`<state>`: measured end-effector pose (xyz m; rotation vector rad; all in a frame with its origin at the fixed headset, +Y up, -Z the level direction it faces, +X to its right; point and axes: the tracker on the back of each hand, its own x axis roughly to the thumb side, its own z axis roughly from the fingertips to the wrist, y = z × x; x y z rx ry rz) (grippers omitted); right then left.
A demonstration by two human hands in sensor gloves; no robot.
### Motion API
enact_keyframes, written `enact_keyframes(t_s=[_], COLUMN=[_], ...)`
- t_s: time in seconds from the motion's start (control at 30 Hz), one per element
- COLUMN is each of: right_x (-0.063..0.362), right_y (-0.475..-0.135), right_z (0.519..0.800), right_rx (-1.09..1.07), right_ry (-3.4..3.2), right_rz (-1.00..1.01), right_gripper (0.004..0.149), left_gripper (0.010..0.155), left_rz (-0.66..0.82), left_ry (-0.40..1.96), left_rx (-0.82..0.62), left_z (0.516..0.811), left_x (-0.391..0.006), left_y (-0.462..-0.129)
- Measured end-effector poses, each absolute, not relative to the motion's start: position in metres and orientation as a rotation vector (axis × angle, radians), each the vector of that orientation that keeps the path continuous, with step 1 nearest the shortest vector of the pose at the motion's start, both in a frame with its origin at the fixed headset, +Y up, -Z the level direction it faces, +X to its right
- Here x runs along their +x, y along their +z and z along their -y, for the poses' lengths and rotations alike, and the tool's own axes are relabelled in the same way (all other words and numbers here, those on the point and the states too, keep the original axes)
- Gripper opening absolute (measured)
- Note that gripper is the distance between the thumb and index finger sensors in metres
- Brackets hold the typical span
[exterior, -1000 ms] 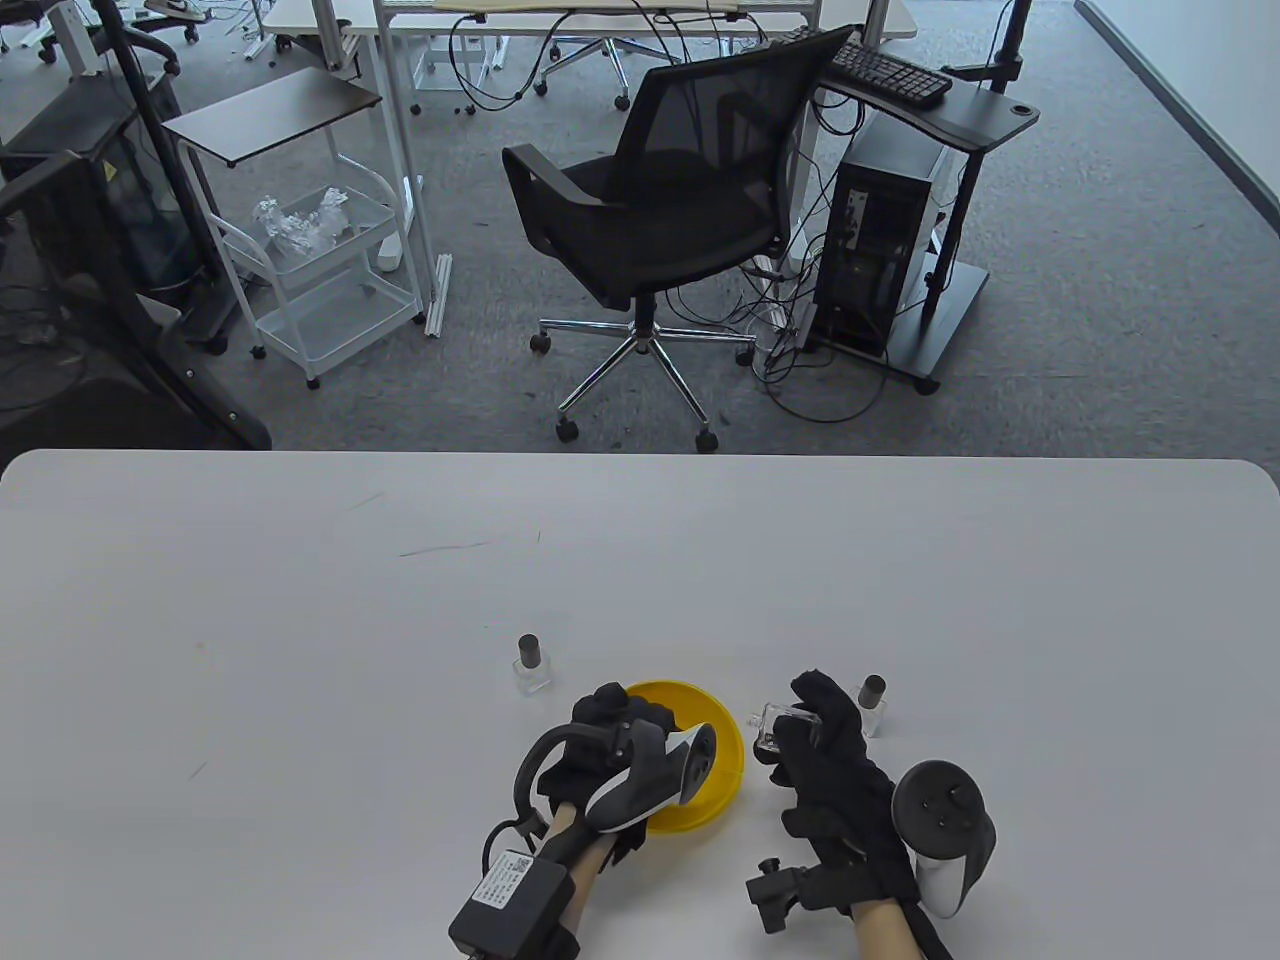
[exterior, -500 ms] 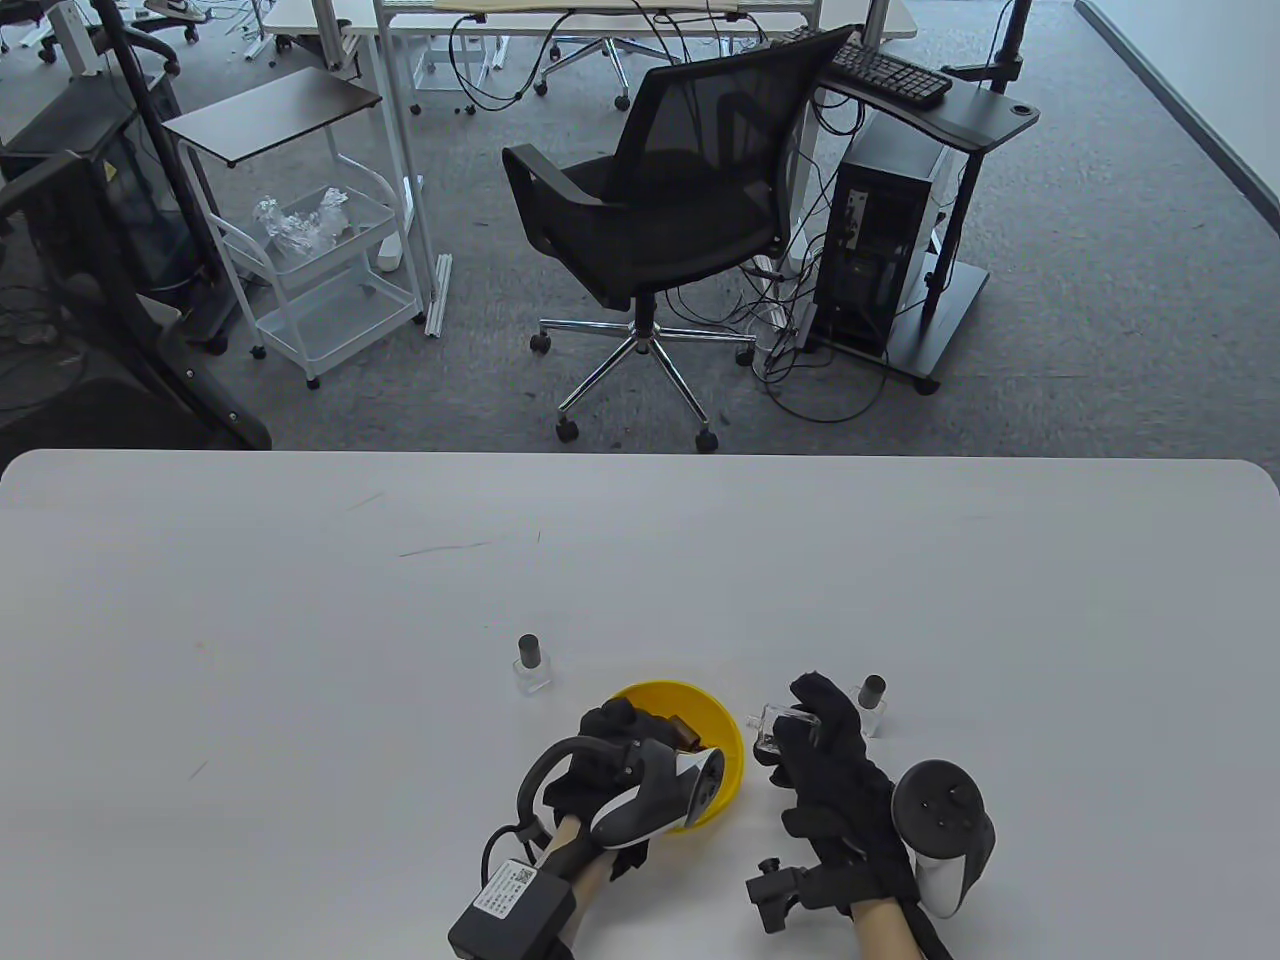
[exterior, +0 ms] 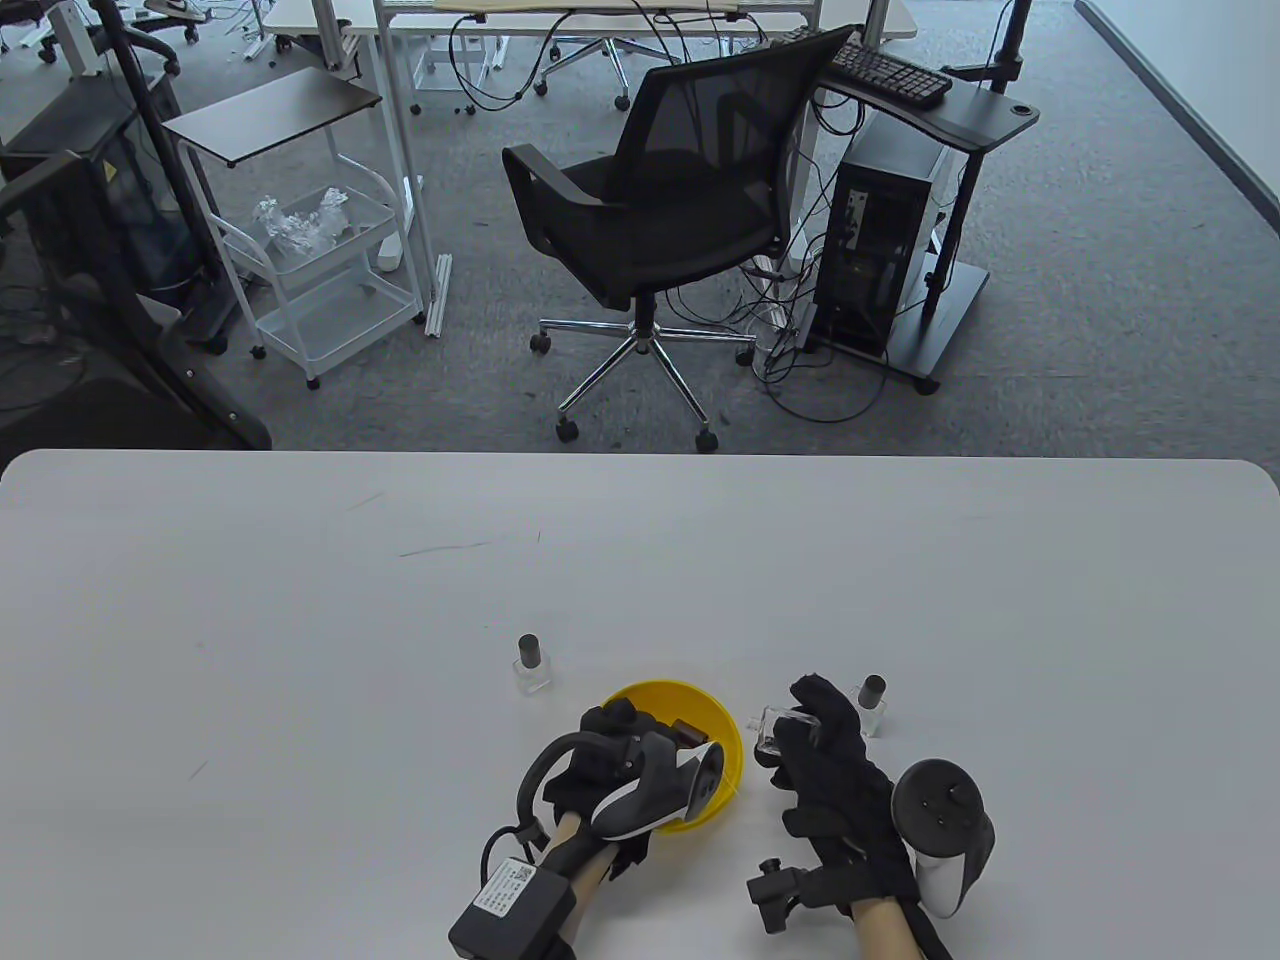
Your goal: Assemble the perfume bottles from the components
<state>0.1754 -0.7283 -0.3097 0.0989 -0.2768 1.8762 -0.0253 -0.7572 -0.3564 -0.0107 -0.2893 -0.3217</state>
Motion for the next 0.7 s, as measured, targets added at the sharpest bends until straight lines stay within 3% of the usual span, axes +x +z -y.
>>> enact_keyframes(t_s=[0.7], right_x=[0.173], right_y=[-0.311], right_z=[0.73], right_rx=[0.113], right_ry=[1.88], right_rz=[0.256], right_gripper=[0.057], left_gripper=[0.047], left_rz=[0.29], left_ry=[-0.291], left_rx=[-0.116], left_z=[0.745], left_x=[-0.025], left_y=[-0.362])
